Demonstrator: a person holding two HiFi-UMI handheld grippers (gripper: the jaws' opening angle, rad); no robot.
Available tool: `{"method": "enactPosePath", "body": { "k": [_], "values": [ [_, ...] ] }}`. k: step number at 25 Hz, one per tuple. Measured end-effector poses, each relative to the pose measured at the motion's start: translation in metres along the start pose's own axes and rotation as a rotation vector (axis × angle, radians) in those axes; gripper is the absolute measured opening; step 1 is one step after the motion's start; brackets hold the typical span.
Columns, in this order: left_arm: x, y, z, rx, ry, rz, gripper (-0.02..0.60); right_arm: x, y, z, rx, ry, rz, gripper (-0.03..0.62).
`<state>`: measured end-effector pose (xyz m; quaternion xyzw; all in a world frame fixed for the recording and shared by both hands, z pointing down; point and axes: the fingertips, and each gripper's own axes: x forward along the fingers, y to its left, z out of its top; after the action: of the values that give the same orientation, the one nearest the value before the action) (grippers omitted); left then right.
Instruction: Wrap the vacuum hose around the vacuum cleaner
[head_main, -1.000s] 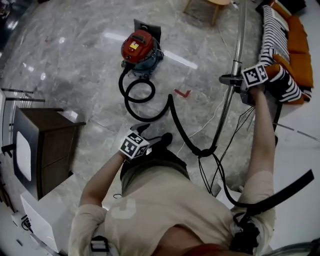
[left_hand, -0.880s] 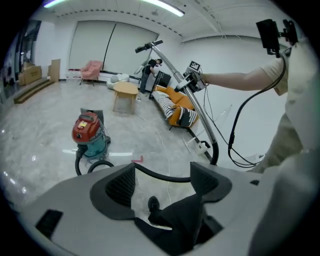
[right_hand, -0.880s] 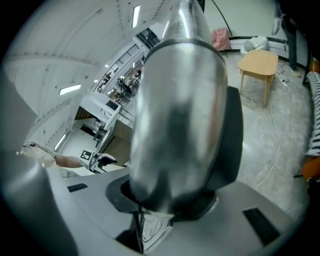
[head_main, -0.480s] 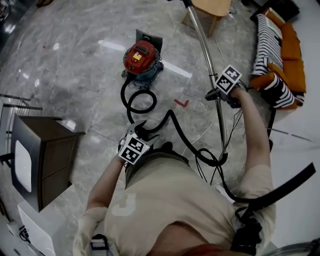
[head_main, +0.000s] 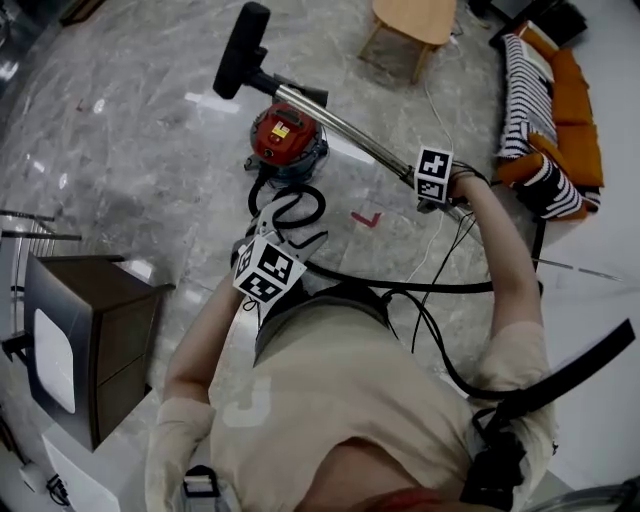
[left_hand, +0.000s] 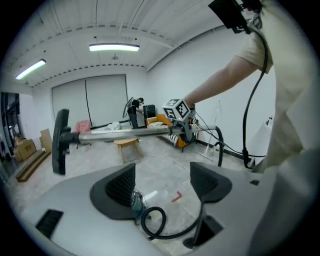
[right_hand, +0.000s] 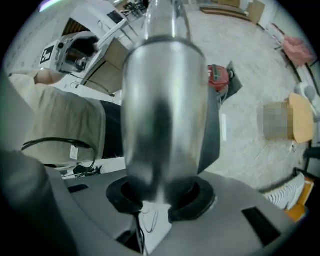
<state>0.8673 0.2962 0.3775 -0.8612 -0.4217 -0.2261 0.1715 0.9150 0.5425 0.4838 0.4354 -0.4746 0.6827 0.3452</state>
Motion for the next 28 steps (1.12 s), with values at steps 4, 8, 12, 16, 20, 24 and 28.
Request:
{"method": "enactPosePath", "body": {
  "k": [4,8,12,16,20,24,28],
  "values": [
    [0.007,0.021,0.019,0.050,-0.009,0.069,0.348,0.012,0.013,0.029,-0.133,0.066,0.007,0.112],
    [0.025,0.027,0.030,0.193,0.056,0.149,0.348,0.015,0.003,0.047,-0.260,0.129,-0.049,0.114],
    [0.056,0.042,0.033,0.324,0.191,0.231,0.348,-0.001,-0.015,0.054,-0.463,0.159,-0.095,0.112],
    [0.092,0.036,0.027,0.319,0.355,0.196,0.345,-0.015,-0.034,0.044,-0.679,0.181,-0.140,0.110],
    [0.112,0.015,0.031,0.159,0.435,0.093,0.344,-0.028,-0.068,0.038,-0.826,0.190,-0.225,0.110],
    [0.133,-0.005,0.027,0.112,0.521,0.062,0.344,-0.033,-0.074,0.049,-0.960,0.204,-0.277,0.110],
    [0.148,-0.015,0.003,0.062,0.622,0.083,0.344,-0.030,-0.064,0.068,-1.050,0.225,-0.298,0.110]
  ]
}}
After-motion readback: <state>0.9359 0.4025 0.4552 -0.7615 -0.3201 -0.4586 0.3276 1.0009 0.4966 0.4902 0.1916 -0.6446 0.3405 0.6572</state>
